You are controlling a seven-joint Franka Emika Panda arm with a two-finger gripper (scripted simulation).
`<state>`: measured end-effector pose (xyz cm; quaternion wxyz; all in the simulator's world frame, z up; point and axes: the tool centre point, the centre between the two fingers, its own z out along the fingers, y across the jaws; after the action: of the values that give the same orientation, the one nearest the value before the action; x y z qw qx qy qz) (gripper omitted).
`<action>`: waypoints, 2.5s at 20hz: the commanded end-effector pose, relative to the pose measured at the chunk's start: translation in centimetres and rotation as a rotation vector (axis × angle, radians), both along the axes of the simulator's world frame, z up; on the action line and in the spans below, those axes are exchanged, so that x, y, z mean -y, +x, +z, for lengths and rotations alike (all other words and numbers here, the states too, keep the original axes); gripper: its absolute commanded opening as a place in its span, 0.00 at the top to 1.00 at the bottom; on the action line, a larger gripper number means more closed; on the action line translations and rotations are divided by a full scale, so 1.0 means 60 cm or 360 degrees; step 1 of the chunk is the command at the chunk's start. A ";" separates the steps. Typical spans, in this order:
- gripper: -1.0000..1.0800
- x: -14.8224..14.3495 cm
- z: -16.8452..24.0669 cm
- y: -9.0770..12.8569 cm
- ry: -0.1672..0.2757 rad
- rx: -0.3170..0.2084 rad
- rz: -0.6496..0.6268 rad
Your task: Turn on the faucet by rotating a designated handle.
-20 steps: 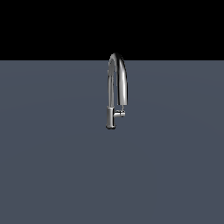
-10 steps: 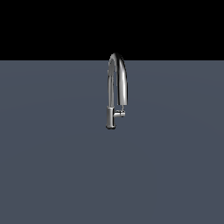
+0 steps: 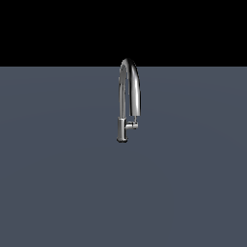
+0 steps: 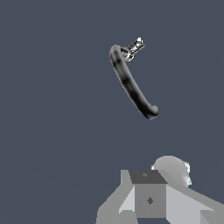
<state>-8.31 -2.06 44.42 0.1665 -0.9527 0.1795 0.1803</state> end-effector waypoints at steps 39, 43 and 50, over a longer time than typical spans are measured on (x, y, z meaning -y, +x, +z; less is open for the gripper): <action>1.00 0.052 -0.396 0.251 0.0972 -0.1121 -0.0873; 1.00 0.048 -0.445 0.259 0.1071 -0.1237 -0.0966; 1.00 0.036 -0.508 0.264 0.1194 -0.1383 -0.1083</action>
<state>7.46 -4.41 14.59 0.4427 -0.5717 0.4423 0.5306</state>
